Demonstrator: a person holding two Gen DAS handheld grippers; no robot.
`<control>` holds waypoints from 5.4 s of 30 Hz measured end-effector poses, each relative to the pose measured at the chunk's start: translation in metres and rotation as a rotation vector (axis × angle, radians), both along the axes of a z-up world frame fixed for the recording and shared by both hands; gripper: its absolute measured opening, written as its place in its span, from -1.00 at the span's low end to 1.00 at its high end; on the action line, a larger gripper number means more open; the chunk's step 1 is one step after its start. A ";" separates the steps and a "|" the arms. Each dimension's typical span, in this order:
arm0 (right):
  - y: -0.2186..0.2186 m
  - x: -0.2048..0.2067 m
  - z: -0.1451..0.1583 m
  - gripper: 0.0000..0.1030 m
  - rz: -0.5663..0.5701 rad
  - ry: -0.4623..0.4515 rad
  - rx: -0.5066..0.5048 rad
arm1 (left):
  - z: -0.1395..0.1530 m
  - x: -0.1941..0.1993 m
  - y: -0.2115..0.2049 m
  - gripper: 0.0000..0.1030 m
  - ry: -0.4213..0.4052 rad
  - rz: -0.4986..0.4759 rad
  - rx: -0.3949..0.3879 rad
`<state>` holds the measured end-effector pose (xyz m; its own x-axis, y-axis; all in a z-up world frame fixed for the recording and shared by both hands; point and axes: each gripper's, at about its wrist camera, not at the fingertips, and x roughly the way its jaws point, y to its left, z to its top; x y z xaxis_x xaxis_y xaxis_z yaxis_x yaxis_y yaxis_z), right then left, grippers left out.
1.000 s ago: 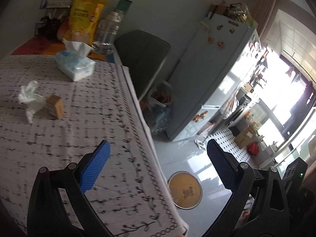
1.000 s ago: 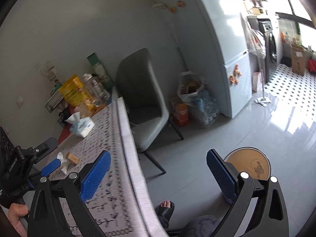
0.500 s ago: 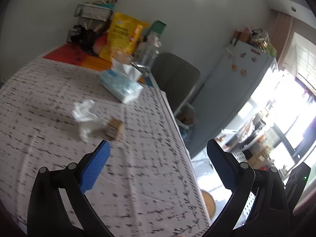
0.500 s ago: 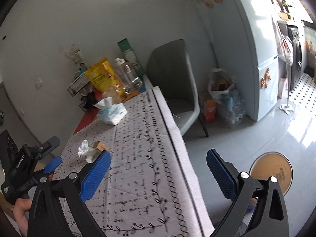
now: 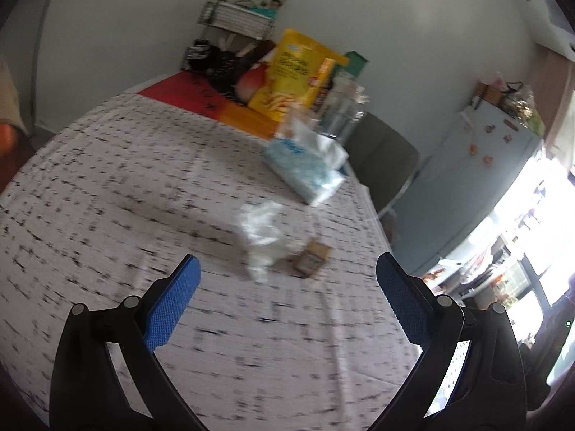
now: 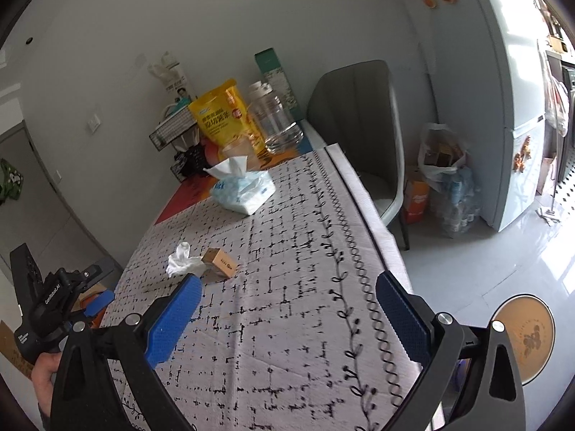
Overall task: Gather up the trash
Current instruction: 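Return both tools to the table toward the white tissue and small box, then grasp the white crumpled tissue with the left tool while the right tool grasps the small tan box, then carry the tissue and tan box in both tools over the tan bin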
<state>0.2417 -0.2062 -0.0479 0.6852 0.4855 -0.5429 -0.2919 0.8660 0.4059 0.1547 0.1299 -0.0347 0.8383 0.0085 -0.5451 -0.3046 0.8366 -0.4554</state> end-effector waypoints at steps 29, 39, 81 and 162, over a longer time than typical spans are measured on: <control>0.077 0.074 -0.027 0.85 0.108 0.101 -0.017 | -0.045 0.105 0.034 0.81 0.151 0.058 -0.035; 0.090 0.090 -0.038 0.85 0.111 0.127 -0.048 | -0.082 0.136 0.034 0.47 0.199 0.047 -0.071; 0.130 0.087 -0.055 -0.27 0.133 0.169 -0.136 | -0.033 0.082 0.027 -0.86 0.019 0.039 -0.146; -0.388 0.029 -0.169 0.36 -0.640 0.271 0.130 | -0.119 0.190 -0.488 -0.86 0.286 -0.708 -0.008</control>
<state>0.2708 -0.5947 -0.2166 0.7064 0.1053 -0.7000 0.3844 0.7733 0.5042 0.3447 -0.3583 -0.1534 0.4682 -0.4830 -0.7399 0.1959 0.8733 -0.4461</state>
